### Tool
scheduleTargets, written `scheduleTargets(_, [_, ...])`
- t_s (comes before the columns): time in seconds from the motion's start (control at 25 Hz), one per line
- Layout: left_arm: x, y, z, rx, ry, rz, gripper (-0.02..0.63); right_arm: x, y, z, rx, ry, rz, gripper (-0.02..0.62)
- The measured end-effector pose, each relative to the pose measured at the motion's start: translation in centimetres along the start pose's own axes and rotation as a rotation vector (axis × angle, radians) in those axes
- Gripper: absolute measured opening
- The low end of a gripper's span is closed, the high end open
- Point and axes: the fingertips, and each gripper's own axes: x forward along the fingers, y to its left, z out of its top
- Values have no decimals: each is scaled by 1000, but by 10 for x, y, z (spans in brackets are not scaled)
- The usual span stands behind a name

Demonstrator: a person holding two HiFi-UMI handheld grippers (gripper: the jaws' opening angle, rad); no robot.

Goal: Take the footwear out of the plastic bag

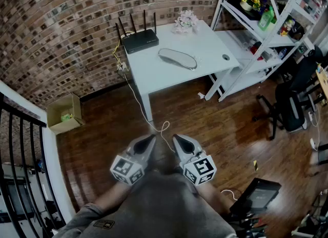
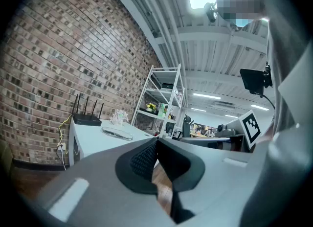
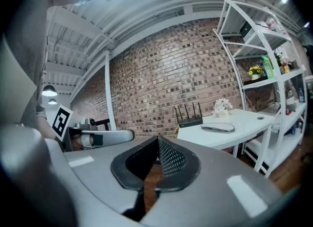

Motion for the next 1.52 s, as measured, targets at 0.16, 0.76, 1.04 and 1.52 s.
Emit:
scheduleTargets(0.16, [4, 2, 3, -2, -1, -12, 2, 2, -3, 3, -4, -5, -14, 11])
scheduleTargets(0.76, [78, -23, 5, 32, 1, 24, 2, -17, -87, 27, -8, -38, 7, 11])
scheduleTargets(1.04, [161, -63, 6, 40, -7, 65, 2, -49, -173, 48, -5, -53, 48, 11])
scheduleTargets(1.52, [251, -120, -16, 19, 8, 126, 2, -87, -273, 51, 18, -34, 115, 11])
